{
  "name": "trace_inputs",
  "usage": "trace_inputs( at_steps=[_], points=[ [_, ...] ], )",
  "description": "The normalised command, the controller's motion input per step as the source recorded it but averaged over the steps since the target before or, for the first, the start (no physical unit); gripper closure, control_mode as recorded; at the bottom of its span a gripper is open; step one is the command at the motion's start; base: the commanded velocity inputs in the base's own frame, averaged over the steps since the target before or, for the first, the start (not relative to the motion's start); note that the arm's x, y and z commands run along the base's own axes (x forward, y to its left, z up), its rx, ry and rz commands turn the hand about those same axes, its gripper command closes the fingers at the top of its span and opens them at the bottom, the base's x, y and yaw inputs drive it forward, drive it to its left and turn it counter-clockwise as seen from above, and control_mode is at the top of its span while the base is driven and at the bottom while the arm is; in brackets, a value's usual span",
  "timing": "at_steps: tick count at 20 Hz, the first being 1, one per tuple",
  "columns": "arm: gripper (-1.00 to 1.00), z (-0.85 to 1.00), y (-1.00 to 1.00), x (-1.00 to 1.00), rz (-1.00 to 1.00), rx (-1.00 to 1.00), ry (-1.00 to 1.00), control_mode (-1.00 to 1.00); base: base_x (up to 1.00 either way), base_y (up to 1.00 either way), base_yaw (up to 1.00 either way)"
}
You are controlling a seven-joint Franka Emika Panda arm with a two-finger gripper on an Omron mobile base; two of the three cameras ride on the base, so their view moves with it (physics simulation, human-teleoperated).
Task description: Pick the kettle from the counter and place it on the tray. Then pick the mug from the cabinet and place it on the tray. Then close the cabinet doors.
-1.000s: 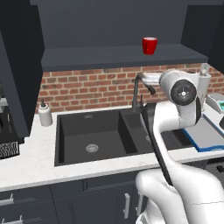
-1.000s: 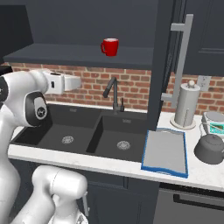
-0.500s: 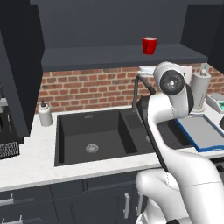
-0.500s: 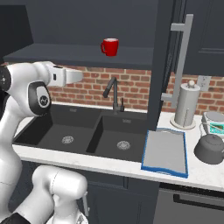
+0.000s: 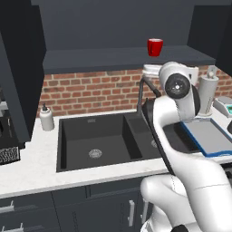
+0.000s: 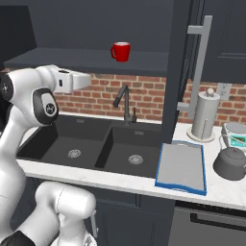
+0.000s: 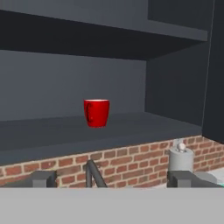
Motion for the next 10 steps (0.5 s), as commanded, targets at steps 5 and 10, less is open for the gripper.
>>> trace_inputs(
  at_steps=[5, 10],
  points=[
    [-1.00, 0.14, 0.00, 0.25, 0.00, 0.00, 0.00, -1.00, 0.00, 0.00, 0.00],
    [-1.00, 0.02, 0.00, 0.34, 0.00, 0.00, 0.00, -1.00, 0.00, 0.00, 0.00]
  ],
)
